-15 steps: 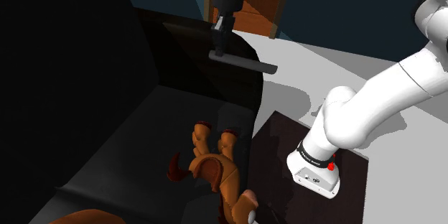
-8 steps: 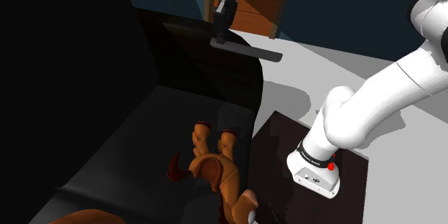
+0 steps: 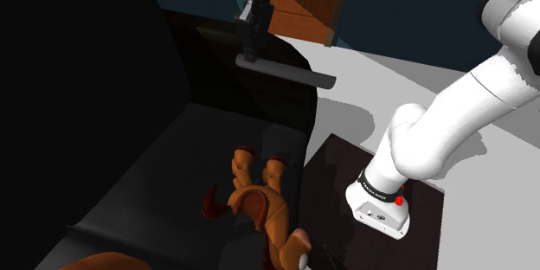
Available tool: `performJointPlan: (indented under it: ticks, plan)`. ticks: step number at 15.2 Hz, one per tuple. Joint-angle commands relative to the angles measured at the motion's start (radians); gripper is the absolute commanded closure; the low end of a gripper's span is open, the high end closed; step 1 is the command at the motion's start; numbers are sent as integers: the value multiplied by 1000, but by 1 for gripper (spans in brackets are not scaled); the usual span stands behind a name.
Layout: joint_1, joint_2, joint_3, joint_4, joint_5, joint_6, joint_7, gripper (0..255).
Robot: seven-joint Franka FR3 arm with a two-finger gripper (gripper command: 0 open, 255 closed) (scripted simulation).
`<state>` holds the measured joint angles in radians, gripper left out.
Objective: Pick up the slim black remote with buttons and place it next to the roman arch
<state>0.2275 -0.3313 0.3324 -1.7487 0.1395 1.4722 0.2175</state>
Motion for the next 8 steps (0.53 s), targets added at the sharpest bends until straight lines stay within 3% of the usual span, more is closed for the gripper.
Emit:
performJointPlan:
  ticks: [1, 8]
  plan:
    - [12, 41, 41, 43, -3, 2, 57, 255]
    - [67, 201, 188, 205, -52, 3, 263, 255]
